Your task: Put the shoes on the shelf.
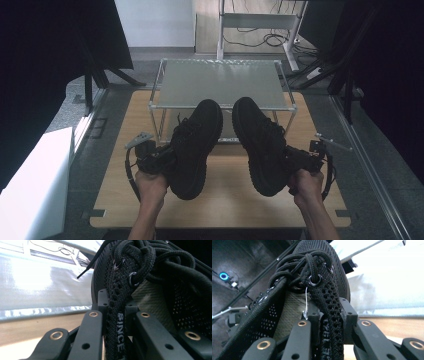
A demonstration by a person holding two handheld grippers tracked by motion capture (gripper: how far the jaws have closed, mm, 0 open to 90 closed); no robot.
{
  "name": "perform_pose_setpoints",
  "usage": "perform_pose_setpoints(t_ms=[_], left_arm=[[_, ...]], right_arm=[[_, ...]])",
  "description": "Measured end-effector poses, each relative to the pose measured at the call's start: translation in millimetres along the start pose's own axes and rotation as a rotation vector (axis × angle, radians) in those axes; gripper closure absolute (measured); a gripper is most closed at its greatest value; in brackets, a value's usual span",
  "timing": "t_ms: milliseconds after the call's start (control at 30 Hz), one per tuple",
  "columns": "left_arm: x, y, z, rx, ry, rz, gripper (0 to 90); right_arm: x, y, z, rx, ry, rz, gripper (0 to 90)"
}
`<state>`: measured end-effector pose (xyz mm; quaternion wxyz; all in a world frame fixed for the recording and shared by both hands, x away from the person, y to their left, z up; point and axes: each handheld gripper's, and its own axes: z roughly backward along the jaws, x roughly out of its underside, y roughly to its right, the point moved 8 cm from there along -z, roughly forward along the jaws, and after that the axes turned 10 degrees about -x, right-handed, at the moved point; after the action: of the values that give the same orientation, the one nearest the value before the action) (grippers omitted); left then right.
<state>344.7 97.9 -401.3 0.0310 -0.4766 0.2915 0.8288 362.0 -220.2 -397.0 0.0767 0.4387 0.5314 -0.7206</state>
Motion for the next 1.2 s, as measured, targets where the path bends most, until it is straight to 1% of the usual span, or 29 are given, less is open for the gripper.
perform_pose_setpoints(t_ms=[67,100,200,367,467,567,600,633,667,700,967,1067,1100,1200], left_arm=[[-5.9,0.3,-2.5,-0.002,0.008,0.011,81.1],[-8.9,0.4,-3.8,-0.003,0.011,0.016,81.1],[-16.9,0.3,-7.7,-0.015,0.015,0.022,81.1],[-27.6,1.4,-15.4,-0.042,0.016,0.021,81.1],[-35.4,0.9,-20.6,-0.058,0.022,0.029,81.1],[-43.7,0.6,-25.8,-0.073,0.03,0.043,81.1],[-46.7,0.9,-27.1,-0.079,0.034,0.045,81.1],[-49.8,1.4,-28.4,-0.085,0.04,0.047,81.1],[-52.9,1.9,-29.6,-0.091,0.043,0.046,81.0],[-56.1,2.5,-31.0,-0.096,0.047,0.046,81.0],[-81.8,5.4,-48.5,-0.159,0.061,0.048,80.8],[-89.4,5.8,-55.4,-0.184,0.065,0.043,80.8],[-91.5,5.5,-57.6,-0.194,0.062,0.039,80.8],[-98.9,4.2,-65.3,-0.218,0.061,0.039,80.8]], right_arm=[[-8.6,-2.0,-5.7,-0.003,0.013,-0.007,75.5],[-8.6,-2.0,-5.7,-0.003,0.013,-0.007,75.5],[-16.7,-3.2,-13.3,0.004,0.016,-0.006,75.5],[-30.2,-7.8,-27.2,0.028,0.023,0.017,75.4],[-40.5,-10.8,-37.0,0.051,0.024,0.027,75.4],[-45.7,-10.4,-42.1,0.061,0.03,0.037,75.4],[-50.1,-10.8,-47.0,0.068,0.031,0.033,75.3],[-50.1,-10.8,-47.0,0.068,0.031,0.033,75.3],[-54.5,-10.6,-52.3,0.076,0.034,0.034,75.3],[-54.5,-10.6,-52.3,0.076,0.034,0.034,75.3],[-71.9,-6.6,-73.3,0.121,0.04,0.027,75.2],[-78.1,-3.3,-80.1,0.14,0.045,0.025,75.2],[-81.9,-0.1,-84.3,0.152,0.048,0.021,75.2],[-85.5,3.0,-88.4,0.161,0.052,0.018,75.2]])
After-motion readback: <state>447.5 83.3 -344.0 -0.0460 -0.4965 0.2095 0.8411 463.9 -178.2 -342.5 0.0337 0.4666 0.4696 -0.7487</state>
